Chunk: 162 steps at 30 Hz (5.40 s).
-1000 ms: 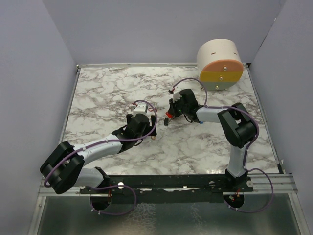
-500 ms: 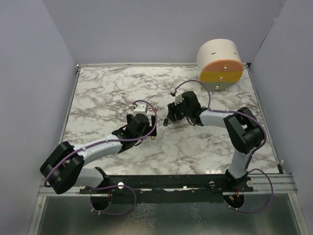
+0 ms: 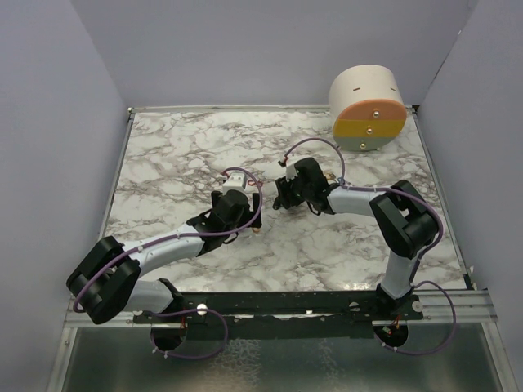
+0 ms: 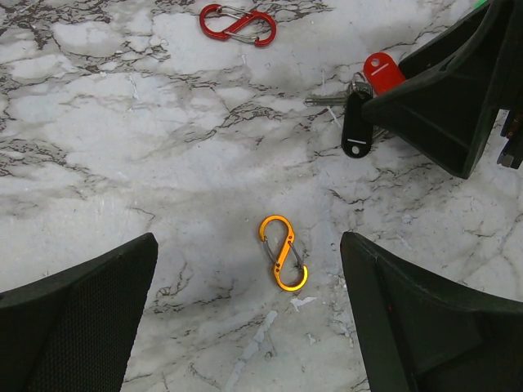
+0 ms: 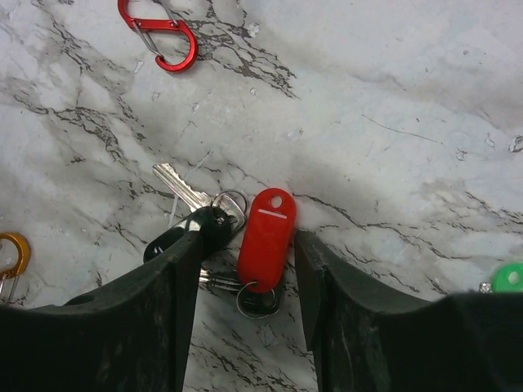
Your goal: Put the keys on the keyring
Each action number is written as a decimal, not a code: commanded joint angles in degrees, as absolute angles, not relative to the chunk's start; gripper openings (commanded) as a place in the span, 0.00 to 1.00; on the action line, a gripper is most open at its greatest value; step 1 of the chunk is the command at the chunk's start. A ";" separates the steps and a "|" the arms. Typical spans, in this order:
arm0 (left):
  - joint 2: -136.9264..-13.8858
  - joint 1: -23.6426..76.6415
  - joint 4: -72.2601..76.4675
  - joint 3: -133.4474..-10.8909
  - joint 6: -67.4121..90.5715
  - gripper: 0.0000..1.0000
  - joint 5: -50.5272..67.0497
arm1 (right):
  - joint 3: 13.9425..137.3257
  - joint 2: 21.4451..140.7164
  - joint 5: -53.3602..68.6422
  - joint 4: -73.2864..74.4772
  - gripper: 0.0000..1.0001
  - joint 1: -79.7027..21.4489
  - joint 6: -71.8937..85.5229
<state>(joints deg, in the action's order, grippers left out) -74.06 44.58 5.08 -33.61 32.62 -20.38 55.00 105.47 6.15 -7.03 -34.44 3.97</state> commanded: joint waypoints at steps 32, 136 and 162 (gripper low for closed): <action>-71.55 43.77 5.97 -32.09 32.54 0.96 -19.60 | 50.26 99.50 4.24 -9.56 0.01 -35.07 6.55; -90.85 54.76 1.22 -38.53 40.20 0.05 -32.88 | 34.45 68.54 0.11 -21.88 0.01 -35.02 11.60; -76.63 54.59 6.32 -44.30 37.13 0.00 -34.79 | 32.03 71.09 3.65 -29.79 0.01 -35.07 14.73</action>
<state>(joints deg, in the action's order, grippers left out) -76.79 54.46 2.50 -43.77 35.99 -33.82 31.73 70.28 3.75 -26.68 -34.81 11.97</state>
